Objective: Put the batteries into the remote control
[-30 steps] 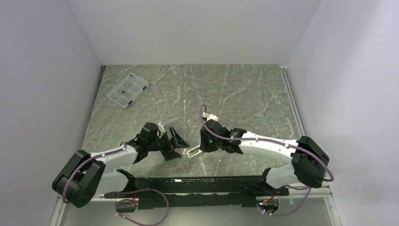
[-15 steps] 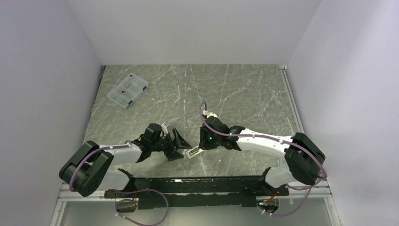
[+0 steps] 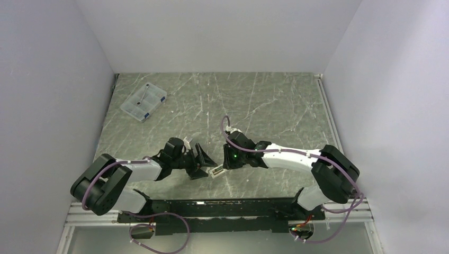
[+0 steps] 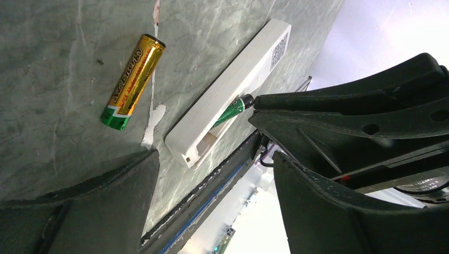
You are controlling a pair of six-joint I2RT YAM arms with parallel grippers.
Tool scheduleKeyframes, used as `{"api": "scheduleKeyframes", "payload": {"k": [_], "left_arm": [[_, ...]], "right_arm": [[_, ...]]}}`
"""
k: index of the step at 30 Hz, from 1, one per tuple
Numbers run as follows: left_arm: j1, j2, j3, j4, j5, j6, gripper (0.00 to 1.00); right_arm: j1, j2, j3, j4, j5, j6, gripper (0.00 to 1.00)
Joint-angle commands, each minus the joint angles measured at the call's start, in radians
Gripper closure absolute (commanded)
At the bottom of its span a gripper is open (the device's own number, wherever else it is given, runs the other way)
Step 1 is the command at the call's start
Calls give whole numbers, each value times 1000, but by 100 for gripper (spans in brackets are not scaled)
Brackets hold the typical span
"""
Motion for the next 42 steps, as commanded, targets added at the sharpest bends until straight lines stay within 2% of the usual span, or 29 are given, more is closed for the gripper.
{"api": "scheduleKeyframes", "payload": {"k": [1, 21, 42], "left_arm": [[-6, 27, 17, 32, -2, 6, 16], [-6, 35, 9, 42, 2, 7, 16], [-5, 40, 8, 47, 5, 10, 17]], "right_arm": [[-9, 13, 34, 42, -18, -19, 78], [-9, 22, 55, 53, -23, -23, 81], [-9, 42, 58, 69, -53, -23, 89]]}}
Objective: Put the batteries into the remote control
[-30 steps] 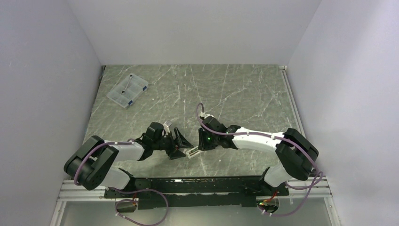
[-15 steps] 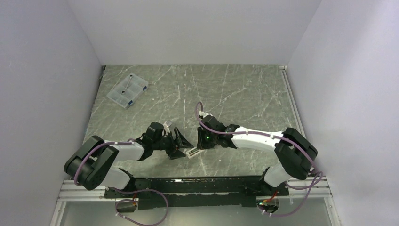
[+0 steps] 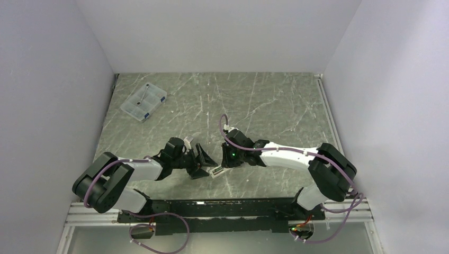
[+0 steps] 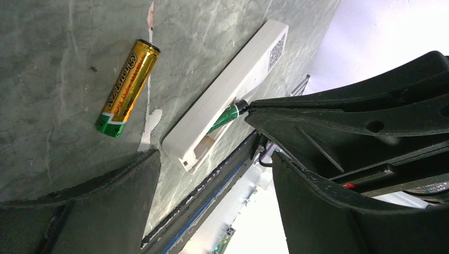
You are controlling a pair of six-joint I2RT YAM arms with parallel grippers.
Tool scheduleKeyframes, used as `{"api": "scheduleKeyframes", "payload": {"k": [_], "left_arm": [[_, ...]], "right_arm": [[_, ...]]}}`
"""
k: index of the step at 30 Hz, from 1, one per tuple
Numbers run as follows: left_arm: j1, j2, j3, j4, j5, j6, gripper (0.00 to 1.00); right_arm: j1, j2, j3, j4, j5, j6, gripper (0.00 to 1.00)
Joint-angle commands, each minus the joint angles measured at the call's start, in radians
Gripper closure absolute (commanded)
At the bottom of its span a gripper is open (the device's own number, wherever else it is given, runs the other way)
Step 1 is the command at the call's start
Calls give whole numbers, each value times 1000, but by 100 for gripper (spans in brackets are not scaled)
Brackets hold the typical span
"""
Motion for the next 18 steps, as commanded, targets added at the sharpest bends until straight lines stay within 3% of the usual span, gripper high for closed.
{"api": "scheduleKeyframes", "payload": {"k": [1, 18], "left_arm": [[-5, 11, 8, 6, -5, 11, 17], [-4, 23, 25, -5, -3, 27, 19]], "right_arm": [[-3, 10, 34, 46, -23, -12, 89], [-2, 26, 24, 81, -70, 3, 91]]}}
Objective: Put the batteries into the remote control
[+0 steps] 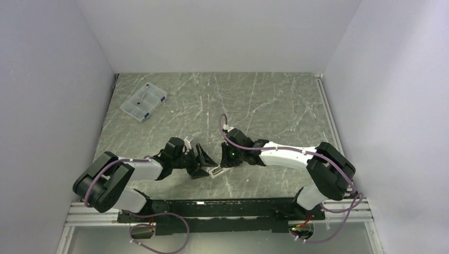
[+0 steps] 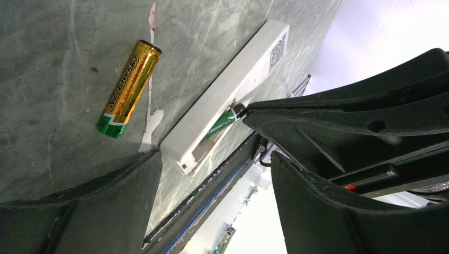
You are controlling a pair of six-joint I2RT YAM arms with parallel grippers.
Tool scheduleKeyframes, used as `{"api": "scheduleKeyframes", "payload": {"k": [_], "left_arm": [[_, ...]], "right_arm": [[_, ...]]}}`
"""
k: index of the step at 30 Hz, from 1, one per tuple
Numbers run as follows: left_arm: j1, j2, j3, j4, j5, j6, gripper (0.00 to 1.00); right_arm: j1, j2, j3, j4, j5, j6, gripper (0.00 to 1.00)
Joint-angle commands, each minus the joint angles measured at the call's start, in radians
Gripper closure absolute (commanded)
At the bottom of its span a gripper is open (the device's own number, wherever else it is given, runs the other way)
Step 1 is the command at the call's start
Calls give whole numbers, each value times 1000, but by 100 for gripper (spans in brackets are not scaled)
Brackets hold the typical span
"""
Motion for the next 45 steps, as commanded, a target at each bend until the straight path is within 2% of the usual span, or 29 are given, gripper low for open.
{"api": "scheduleKeyframes", "payload": {"k": [1, 19, 26, 31, 45], "left_arm": [[-5, 25, 25, -1, -2, 24, 20], [-4, 54, 39, 4, 8, 31, 21], [-5, 59, 39, 2, 11, 34, 21], [-5, 61, 37, 4, 12, 36, 21], [-5, 63, 32, 7, 15, 38, 22]], "right_arm": [[1, 14, 23, 56, -40, 4, 91], [1, 6, 9, 53, -36, 6, 91], [1, -33, 30, 4, -5, -8, 80], [0, -46, 32, -10, 19, -15, 78], [0, 5, 35, 16, -1, -15, 84]]}}
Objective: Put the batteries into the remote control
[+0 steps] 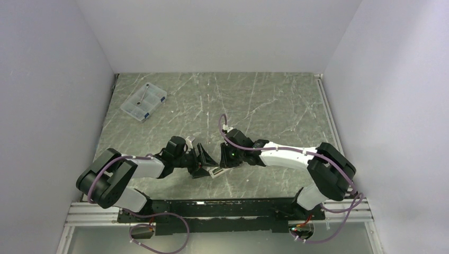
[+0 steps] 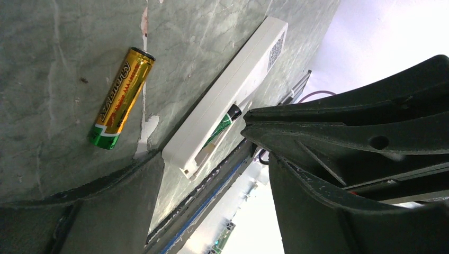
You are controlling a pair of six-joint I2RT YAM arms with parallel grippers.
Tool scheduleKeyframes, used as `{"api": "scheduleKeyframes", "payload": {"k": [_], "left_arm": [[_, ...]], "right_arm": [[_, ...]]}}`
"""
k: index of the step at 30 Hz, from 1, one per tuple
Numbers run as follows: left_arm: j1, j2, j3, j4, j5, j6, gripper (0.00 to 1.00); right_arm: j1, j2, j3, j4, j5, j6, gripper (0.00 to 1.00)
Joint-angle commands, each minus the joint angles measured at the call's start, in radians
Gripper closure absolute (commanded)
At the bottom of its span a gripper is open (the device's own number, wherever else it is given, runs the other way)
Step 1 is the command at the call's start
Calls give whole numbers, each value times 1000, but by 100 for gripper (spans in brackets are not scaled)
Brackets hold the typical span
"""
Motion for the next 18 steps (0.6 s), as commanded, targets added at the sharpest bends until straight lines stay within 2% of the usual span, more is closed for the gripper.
{"api": "scheduleKeyframes", "payload": {"k": [1, 10, 18], "left_arm": [[-4, 20, 6, 3, -9, 31, 22], [-4, 25, 10, -5, -1, 33, 23], [-5, -1, 23, -84, -9, 57, 22]], "right_arm": [[-1, 14, 33, 22, 8, -13, 84], [-1, 22, 33, 22, 17, -13, 85], [-1, 39, 34, 33, 5, -12, 85]]}}
